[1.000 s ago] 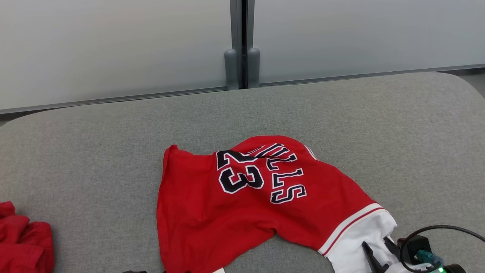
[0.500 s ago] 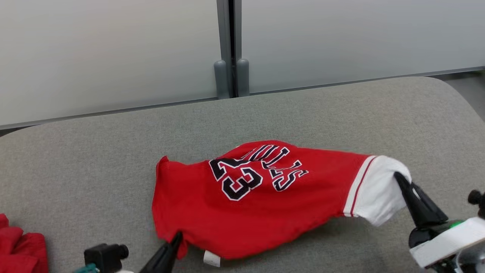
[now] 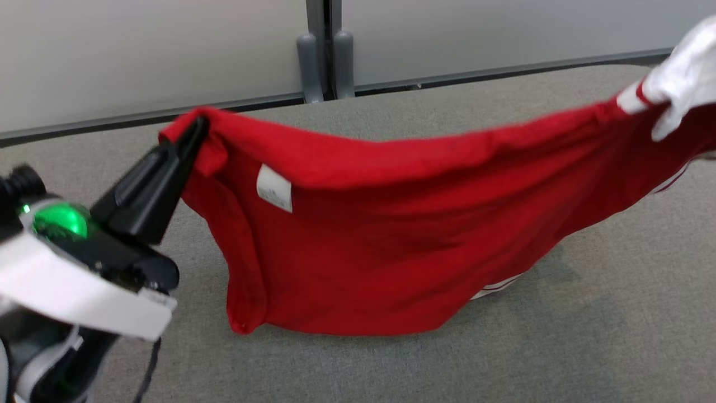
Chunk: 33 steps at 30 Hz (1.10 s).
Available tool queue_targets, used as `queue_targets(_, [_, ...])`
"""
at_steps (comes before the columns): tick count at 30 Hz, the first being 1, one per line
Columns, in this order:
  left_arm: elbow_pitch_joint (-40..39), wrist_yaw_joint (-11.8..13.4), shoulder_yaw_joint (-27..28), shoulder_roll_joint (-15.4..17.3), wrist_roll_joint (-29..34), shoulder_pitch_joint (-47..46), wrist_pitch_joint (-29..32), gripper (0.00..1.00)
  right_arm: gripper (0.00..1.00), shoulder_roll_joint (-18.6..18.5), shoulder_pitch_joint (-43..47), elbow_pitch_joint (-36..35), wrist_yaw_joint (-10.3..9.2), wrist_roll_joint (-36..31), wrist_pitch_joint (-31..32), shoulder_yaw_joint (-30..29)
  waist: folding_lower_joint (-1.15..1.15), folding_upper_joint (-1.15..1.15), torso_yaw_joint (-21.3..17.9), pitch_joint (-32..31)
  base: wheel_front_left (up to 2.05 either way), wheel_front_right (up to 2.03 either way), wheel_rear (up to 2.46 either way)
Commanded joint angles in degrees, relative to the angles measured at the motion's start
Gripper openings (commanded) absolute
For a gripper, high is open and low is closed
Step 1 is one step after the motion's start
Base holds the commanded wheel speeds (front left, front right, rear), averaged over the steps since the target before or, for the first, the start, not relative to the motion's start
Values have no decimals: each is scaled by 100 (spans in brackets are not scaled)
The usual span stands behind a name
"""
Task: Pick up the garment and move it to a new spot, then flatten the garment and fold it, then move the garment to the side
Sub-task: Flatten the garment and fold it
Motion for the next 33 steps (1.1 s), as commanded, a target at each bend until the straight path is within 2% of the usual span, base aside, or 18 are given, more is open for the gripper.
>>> queue_targets(1, [146, 62, 33, 62, -86, -440, 166, 0, 0, 53, -388, 137, 10, -125, 185, -18, 0, 0, -38, 359, 0, 0, 0])
queue_targets(4, [809, 151, 53, 248, -52, -1599, 522, 0, 0, 349, -1500, 749, 10, -463, 625, -1, 0, 0, -1, 729, 0, 0, 0])
queue_targets(6, [1400, 123, -31, 308, 72, -2384, 636, 0, 0, 663, -2306, 1253, 10, -722, 820, 51, 0, 0, 21, 977, 0, 0, 0])
queue_targets(8, [2037, 71, -149, 346, 313, -3154, 566, 0, 0, 973, -3083, 1777, 10, -1006, 888, 111, 0, 0, 50, 1203, 0, 0, 0])
queue_targets(9, [2037, 71, -149, 346, 313, -3154, 566, 0, 0, 973, -3083, 1777, 10, -1006, 888, 111, 0, 0, 50, 1203, 0, 0, 0])
queue_targets(11, [2695, 5, -300, 286, 552, -3824, 374, 0, 0, 1345, -3769, 2351, 10, -1184, 806, 80, 0, 0, 104, 1409, 0, 0, 0])
queue_targets(15, [3933, -63, -371, 78, 1032, -5048, -572, 0, 0, 1941, -5017, 3490, 11, -1731, 200, -6, 0, 0, 131, 1755, 0, 0, 0])
queue_targets(20, [5208, -171, -584, -33, 1537, -5896, -1908, 0, 0, 2305, -5934, 4471, 11, -1975, -725, 188, 0, 0, 137, 2025, 0, 0, 0])
queue_targets(23, [6024, -230, -812, -80, 1623, -6058, -2645, 0, 0, 2373, -5926, 4907, 11, -1768, -1094, 556, 0, 0, 156, 2297, 0, 0, 0])
queue_targets(26, [6534, -266, -994, -112, 1490, -5883, -3002, 0, 0, 2231, -5581, 5109, 10, -1599, -1246, 874, 0, 0, 208, 2531, 0, 0, 0])
queue_targets(30, [6992, -255, -1383, -167, 1146, -5310, -3462, 0, 0, 2082, -4716, 5056, 11, -1266, -1469, 1330, 0, 0, 269, 2653, 0, 0, 0])
queue_targets(33, [7005, -257, -1803, -122, 845, -4682, -3679, 0, 0, 1838, -3905, 4779, 11, -1005, -1564, 1601, 0, 0, 309, 2552, 0, 0, 0])
